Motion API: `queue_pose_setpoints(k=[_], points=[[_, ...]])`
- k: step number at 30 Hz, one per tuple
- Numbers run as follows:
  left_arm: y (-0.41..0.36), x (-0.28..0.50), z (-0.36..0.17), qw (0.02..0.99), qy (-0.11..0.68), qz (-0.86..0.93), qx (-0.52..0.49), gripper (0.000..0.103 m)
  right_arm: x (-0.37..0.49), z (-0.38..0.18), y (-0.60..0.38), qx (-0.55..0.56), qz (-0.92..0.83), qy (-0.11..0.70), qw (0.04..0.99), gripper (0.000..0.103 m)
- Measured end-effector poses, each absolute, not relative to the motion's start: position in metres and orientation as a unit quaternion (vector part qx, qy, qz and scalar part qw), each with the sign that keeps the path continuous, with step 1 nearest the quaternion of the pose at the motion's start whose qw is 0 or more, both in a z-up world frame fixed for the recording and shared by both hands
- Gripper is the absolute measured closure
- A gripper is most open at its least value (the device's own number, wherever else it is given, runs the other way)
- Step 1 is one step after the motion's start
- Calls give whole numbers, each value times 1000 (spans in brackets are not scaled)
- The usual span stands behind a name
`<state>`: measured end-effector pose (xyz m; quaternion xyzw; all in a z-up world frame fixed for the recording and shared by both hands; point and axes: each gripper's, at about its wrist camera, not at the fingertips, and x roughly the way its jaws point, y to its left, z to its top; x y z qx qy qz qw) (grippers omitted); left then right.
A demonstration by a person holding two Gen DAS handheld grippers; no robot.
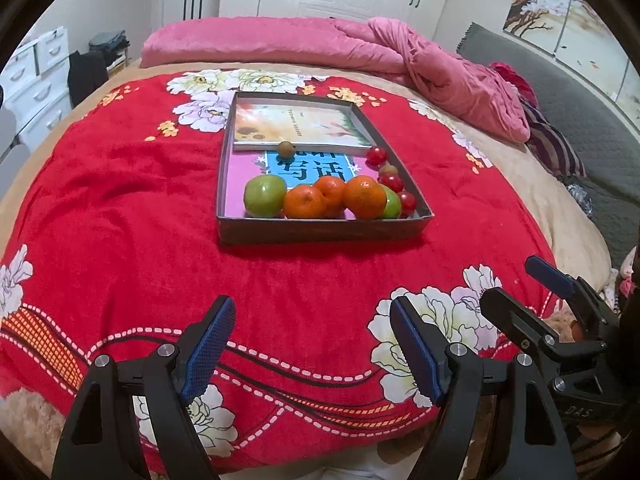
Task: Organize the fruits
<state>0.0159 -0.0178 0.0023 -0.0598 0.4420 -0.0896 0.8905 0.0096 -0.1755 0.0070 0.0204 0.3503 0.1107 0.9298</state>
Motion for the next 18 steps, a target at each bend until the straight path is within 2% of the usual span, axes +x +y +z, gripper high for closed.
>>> queue_pose_setpoints(k=[18], points=[[-20, 13, 4, 889, 445, -94, -59, 22, 8, 6, -174, 17, 113, 354, 928, 1]])
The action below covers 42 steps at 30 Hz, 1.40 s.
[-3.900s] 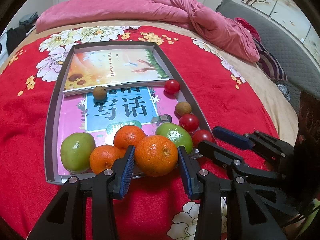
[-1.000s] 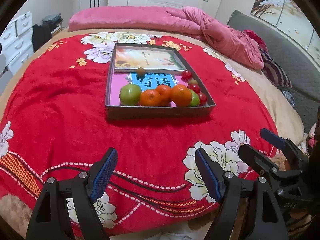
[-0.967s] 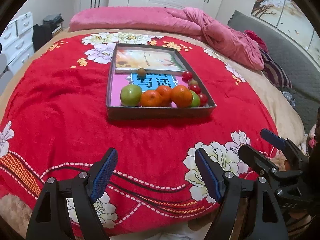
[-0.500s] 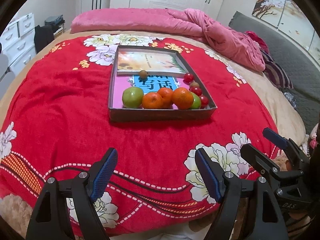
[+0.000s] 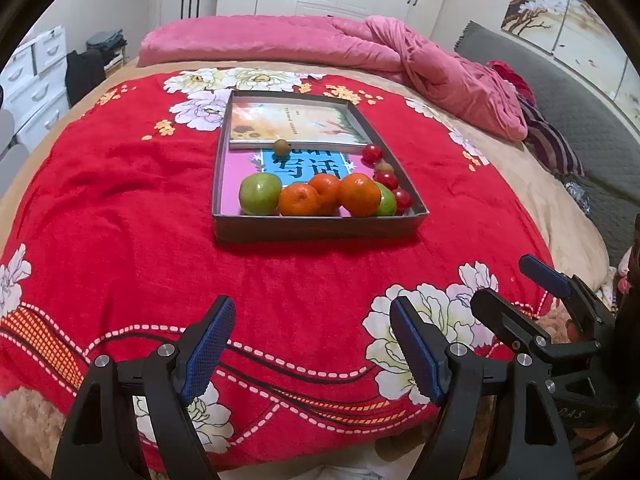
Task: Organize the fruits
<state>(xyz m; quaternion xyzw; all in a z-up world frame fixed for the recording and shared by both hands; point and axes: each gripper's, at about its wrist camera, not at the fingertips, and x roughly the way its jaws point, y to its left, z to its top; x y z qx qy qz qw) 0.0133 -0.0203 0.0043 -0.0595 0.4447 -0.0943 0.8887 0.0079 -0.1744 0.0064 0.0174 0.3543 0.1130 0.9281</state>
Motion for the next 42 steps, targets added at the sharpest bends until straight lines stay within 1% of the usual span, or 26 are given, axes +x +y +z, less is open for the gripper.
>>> queue_pose_setpoints(k=[33, 42], points=[[-21, 14, 7, 892, 440, -89, -53, 22, 9, 5, -176, 19, 108, 355, 928, 1], [-18, 19, -1, 891, 447, -64, -50, 22, 12, 2, -177, 20, 103, 358, 928, 1]])
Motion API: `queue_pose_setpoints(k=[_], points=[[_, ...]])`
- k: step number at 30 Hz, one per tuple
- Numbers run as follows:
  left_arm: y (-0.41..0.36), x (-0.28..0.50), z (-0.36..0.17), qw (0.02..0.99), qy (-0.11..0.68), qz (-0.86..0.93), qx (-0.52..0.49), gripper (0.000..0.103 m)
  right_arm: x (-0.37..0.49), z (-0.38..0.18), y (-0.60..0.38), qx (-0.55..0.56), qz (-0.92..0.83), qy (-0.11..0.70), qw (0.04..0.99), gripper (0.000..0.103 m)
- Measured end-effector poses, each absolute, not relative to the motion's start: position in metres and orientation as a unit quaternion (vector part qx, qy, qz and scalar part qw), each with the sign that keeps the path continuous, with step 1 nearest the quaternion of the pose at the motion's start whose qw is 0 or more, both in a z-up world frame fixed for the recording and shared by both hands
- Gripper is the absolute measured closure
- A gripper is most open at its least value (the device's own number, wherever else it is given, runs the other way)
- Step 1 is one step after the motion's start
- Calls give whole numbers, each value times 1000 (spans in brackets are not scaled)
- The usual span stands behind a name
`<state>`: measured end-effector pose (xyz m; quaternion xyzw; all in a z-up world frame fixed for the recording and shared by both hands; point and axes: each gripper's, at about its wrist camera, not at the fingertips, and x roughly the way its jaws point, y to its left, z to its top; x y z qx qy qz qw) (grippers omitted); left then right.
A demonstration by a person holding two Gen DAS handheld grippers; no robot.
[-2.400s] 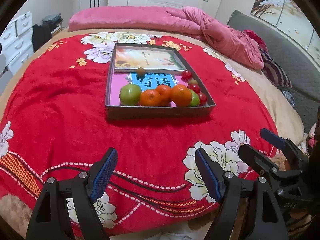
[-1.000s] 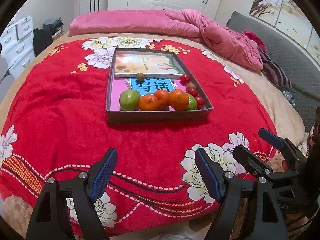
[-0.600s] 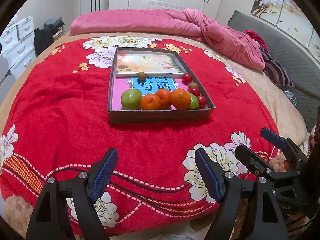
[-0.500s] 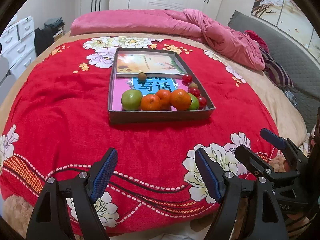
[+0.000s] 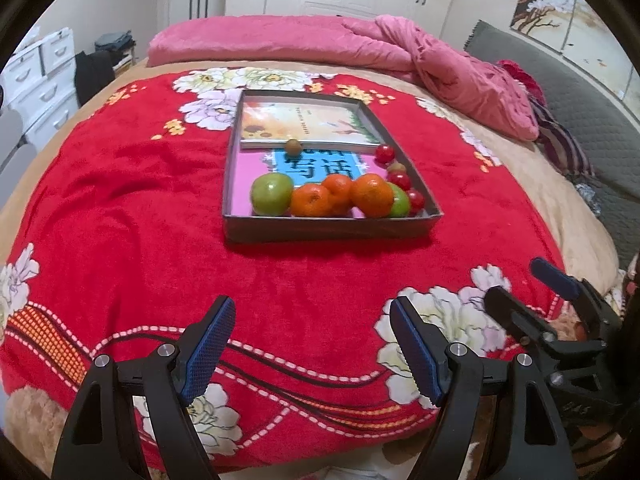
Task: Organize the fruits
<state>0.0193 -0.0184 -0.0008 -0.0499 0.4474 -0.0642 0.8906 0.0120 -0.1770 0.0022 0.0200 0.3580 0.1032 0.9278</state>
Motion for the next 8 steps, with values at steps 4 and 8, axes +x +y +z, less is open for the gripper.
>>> queue_pose_setpoints(k=[4, 8], points=[[-7, 25, -6, 890, 449, -51, -62, 22, 18, 0, -183, 27, 90, 360, 928, 1], [21, 39, -9, 898, 435, -13, -69, 22, 32, -1, -201, 44, 62, 360, 930, 1]])
